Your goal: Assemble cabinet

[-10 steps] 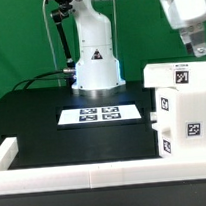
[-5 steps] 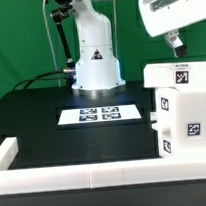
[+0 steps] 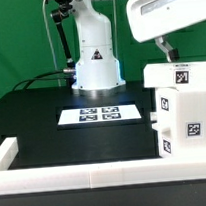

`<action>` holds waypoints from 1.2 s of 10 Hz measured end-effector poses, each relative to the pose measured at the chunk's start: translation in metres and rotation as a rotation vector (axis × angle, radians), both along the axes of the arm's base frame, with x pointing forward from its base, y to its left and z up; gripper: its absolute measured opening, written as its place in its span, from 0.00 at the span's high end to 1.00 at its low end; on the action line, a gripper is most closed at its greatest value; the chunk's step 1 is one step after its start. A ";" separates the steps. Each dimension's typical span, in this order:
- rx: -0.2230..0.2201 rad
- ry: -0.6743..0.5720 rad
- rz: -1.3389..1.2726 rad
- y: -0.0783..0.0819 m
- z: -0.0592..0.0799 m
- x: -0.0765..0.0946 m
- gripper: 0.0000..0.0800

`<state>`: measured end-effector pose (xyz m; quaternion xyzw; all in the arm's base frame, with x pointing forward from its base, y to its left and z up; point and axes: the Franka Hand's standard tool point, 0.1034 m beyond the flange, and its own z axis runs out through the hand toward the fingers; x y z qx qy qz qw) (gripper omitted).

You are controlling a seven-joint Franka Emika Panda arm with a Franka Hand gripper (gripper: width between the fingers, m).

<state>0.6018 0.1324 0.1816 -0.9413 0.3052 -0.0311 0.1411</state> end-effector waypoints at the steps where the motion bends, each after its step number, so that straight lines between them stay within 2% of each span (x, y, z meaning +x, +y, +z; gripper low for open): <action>1: -0.034 -0.042 0.166 -0.001 0.000 0.000 0.00; 4: -0.104 -0.149 0.596 -0.007 0.000 0.001 0.00; 6: -0.179 -0.186 0.823 -0.005 -0.001 0.000 0.00; 10: -0.229 -0.234 1.042 -0.013 -0.002 0.002 0.00; 12: -0.263 -0.280 1.279 -0.018 -0.005 0.001 0.00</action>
Offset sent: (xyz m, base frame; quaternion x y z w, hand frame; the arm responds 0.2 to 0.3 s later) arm -0.0056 0.0000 0.0013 0.0125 -0.0129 -0.3684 0.9295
